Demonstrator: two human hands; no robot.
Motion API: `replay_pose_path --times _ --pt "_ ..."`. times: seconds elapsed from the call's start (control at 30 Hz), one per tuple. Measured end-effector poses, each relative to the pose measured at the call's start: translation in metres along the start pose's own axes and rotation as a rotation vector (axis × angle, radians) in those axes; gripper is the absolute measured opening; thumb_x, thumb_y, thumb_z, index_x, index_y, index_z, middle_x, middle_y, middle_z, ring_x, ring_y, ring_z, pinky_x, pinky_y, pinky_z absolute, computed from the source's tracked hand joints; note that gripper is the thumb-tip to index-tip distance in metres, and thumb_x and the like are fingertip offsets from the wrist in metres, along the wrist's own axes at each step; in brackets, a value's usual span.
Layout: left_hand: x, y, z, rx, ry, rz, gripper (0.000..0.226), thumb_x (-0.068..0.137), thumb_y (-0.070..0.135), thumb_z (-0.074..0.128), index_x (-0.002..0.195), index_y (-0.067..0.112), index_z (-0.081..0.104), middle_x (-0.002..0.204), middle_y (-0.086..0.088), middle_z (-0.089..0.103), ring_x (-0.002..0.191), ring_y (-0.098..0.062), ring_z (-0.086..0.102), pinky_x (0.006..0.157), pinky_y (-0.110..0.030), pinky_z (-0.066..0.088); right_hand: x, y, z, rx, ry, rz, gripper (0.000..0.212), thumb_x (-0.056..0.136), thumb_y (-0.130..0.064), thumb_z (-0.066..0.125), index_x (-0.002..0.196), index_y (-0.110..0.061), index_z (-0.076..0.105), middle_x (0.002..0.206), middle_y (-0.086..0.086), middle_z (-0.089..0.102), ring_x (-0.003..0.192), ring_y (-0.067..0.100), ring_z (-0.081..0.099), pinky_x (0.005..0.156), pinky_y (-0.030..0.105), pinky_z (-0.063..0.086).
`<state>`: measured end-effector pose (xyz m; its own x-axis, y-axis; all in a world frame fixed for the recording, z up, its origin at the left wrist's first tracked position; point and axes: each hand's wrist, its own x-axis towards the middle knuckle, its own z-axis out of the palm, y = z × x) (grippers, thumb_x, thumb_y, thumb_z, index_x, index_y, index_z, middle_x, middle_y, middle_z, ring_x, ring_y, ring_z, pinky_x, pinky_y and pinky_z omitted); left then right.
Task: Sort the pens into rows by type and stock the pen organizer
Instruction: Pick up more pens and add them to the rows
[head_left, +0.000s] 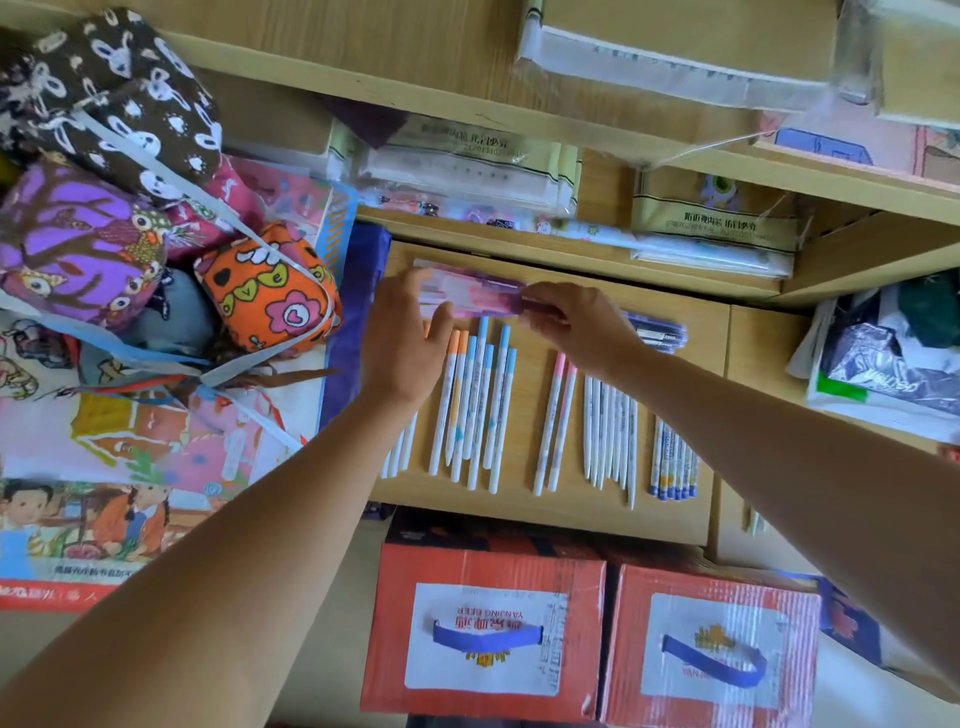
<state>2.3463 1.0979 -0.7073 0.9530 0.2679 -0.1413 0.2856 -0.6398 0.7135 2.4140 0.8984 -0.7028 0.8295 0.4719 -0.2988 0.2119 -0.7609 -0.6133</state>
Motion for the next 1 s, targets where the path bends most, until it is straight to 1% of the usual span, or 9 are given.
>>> replay_pose_path --times 0.1,0.23,0.3,0.4,0.6,0.7,0.8,0.93,1.0 --pt "0.013 -0.014 0.005 0.169 -0.011 0.136 0.050 0.082 0.016 0.055 0.130 0.002 0.052 0.126 -0.019 0.055 0.121 -0.037 0.049 0.103 -0.046 0.039 0.022 0.002 0.007 -0.126 0.085 -0.058 0.030 0.093 -0.036 0.058 0.119 -0.025 0.065 0.105 0.003 0.067 0.093 0.025 0.063 0.076 0.040 0.053" --pt "0.022 -0.029 0.014 0.348 -0.161 0.219 0.059 0.088 0.017 0.059 0.144 0.014 0.040 0.151 -0.015 0.034 0.141 -0.034 0.028 0.114 -0.048 0.025 0.033 -0.001 0.020 -0.241 0.189 -0.136 0.027 0.092 -0.029 0.061 0.116 -0.018 0.067 0.100 0.008 0.065 0.091 0.031 0.061 0.073 0.038 0.051" --pt "0.023 -0.037 0.019 0.404 -0.192 0.216 0.061 0.090 0.019 0.058 0.147 0.020 0.035 0.155 -0.013 0.026 0.144 -0.033 0.021 0.116 -0.047 0.022 0.035 -0.001 0.029 -0.269 0.242 -0.178 0.025 0.087 -0.026 0.065 0.109 -0.014 0.070 0.091 0.011 0.065 0.086 0.033 0.061 0.069 0.035 0.047" --pt "0.025 -0.045 0.022 0.419 -0.199 0.223 0.060 0.090 0.014 0.058 0.146 0.021 0.037 0.155 -0.012 0.027 0.144 -0.034 0.022 0.115 -0.046 0.024 0.036 0.004 0.041 -0.295 0.299 -0.198 0.026 0.079 -0.024 0.068 0.102 -0.012 0.072 0.083 0.012 0.061 0.078 0.034 0.059 0.066 0.036 0.048" --pt "0.027 -0.046 0.025 0.408 -0.179 0.247 0.057 0.091 0.009 0.056 0.144 0.018 0.040 0.155 -0.013 0.027 0.143 -0.036 0.024 0.112 -0.046 0.028 0.038 0.005 0.053 -0.318 0.315 -0.123 0.035 0.075 -0.021 0.074 0.108 -0.013 0.068 0.103 0.012 0.057 0.096 0.032 0.053 0.078 0.038 0.038" --pt "0.027 -0.047 0.026 0.400 -0.168 0.254 0.058 0.090 0.010 0.057 0.145 0.019 0.039 0.156 -0.012 0.026 0.143 -0.034 0.023 0.112 -0.048 0.030 0.037 0.005 0.055 -0.318 0.303 -0.110 0.047 0.076 -0.024 0.074 0.120 -0.014 0.060 0.117 0.011 0.056 0.106 0.031 0.052 0.085 0.041 0.040" --pt "0.028 -0.048 0.025 0.411 -0.184 0.247 0.061 0.091 0.015 0.059 0.147 0.019 0.035 0.158 -0.010 0.020 0.145 -0.032 0.018 0.113 -0.047 0.028 0.036 0.010 0.054 -0.281 0.236 -0.113 0.054 0.083 -0.030 0.067 0.134 -0.019 0.052 0.139 0.005 0.049 0.123 0.027 0.046 0.096 0.042 0.036" --pt "0.033 -0.048 0.028 0.458 -0.226 0.279 0.066 0.091 0.023 0.059 0.150 0.021 0.028 0.160 -0.008 0.015 0.146 -0.031 0.017 0.111 -0.047 0.027 0.038 0.017 0.056 -0.263 0.164 -0.126 0.054 0.089 -0.039 0.057 0.138 -0.018 0.050 0.140 0.007 0.051 0.128 0.029 0.046 0.100 0.048 0.035" --pt "0.034 -0.049 0.030 0.458 -0.226 0.276 0.066 0.093 0.022 0.056 0.151 0.021 0.025 0.160 -0.007 0.012 0.147 -0.029 0.014 0.114 -0.045 0.023 0.039 0.016 0.060 -0.250 0.136 -0.132 0.058 0.092 -0.047 0.046 0.141 -0.015 0.047 0.145 0.009 0.046 0.133 0.029 0.042 0.106 0.046 0.030"
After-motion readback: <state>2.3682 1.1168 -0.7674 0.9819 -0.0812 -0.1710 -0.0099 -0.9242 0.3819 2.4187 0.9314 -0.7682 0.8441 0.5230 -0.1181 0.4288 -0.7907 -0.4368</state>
